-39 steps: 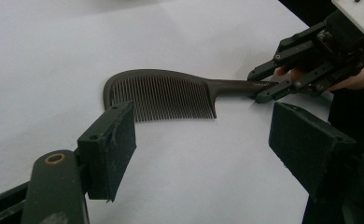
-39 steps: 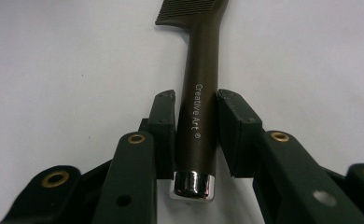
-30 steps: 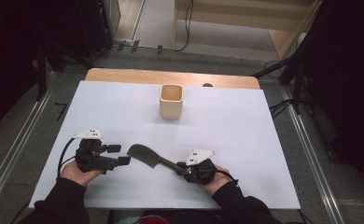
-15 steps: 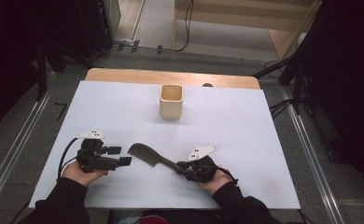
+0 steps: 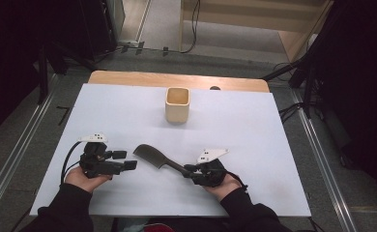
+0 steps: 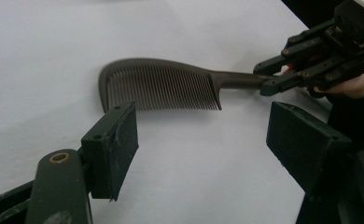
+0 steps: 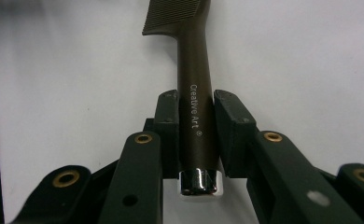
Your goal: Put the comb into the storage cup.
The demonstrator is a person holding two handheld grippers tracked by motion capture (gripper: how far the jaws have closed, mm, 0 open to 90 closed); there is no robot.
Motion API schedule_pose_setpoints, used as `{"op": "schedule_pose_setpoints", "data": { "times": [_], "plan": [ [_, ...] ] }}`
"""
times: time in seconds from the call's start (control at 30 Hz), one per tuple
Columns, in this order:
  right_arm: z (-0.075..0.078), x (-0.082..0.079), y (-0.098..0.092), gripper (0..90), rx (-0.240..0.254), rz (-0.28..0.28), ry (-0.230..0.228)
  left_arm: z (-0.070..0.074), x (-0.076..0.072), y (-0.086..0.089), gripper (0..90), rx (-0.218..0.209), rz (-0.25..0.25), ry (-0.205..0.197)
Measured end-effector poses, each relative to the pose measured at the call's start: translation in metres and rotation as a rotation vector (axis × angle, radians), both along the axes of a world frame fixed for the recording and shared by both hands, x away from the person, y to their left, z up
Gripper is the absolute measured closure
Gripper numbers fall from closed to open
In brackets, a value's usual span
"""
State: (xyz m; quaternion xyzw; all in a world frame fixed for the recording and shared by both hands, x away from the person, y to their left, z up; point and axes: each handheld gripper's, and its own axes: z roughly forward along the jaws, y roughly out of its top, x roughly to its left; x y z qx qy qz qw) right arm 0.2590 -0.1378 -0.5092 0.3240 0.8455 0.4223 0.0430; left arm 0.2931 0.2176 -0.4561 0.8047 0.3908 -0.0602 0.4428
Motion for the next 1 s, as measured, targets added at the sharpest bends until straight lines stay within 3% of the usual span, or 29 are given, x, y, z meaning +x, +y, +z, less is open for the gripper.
{"op": "schedule_pose_setpoints", "data": {
  "times": [0.3,0.63,1.0],
  "plan": [
    [0.016,0.000,-0.002,70.5,0.047,-0.067,-0.020,0.004,0.001,-0.006,25.5,-0.021,-0.010,0.003],
    [0.027,0.002,0.005,70.5,0.056,-0.144,-0.042,0.009,0.005,-0.016,25.6,-0.022,-0.009,0.014],
    [0.038,0.012,0.027,70.5,0.094,-0.210,-0.064,0.019,0.013,-0.023,25.7,-0.011,0.005,0.004]
  ]
}}
